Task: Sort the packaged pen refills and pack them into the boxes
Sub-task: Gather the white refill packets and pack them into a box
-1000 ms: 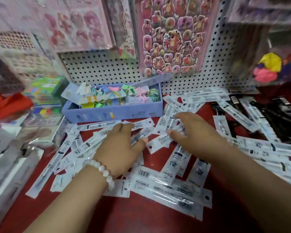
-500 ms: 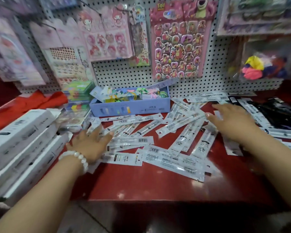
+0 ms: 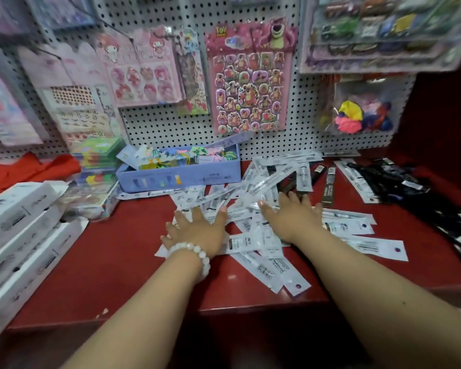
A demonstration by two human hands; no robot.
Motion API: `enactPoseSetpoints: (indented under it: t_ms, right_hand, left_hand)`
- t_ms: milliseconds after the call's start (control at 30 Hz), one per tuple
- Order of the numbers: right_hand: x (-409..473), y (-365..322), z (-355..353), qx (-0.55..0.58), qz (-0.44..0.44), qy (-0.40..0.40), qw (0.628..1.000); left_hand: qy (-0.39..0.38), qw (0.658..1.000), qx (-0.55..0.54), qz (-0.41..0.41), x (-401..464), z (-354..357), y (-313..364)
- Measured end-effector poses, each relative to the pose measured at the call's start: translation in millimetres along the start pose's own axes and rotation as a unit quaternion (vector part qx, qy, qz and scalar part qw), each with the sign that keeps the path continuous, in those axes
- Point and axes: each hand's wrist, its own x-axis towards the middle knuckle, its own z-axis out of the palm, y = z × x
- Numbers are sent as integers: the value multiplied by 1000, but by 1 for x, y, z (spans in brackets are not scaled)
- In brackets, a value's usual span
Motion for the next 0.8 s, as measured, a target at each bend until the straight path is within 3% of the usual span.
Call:
enactPoseSetpoints:
  t_ms: [100, 200, 267, 333, 400, 500, 633, 800]
  right_hand:
    - [-4, -6, -2, 60, -45, 47, 996]
    - [0, 21, -29, 130, -67, 161, 976]
    - [16, 65, -51, 122, -33, 248, 960]
    - [34, 119, -70, 69, 50, 275, 958]
    - [44, 165, -79, 27, 166, 211, 963]
    - [45, 201, -76, 33, 280, 72, 957]
    - [49, 184, -66, 18, 254, 21, 967]
    - [46, 140, -46, -6, 179, 27, 983]
  left_hand:
    - [-12, 999, -51, 11, -5, -3, 10]
    - [39, 998, -45, 7, 6, -21, -6]
    - [98, 995, -30, -19, 27, -36, -27]
    - [145, 989, -33, -23, 53, -45, -48]
    - [136, 988, -69, -2, 74, -42, -58]
    - [42, 994, -90, 56, 90, -25, -55]
    - [-35, 990, -5, 139, 104, -3, -35]
    - [-42, 988, -54, 142, 83, 5, -12]
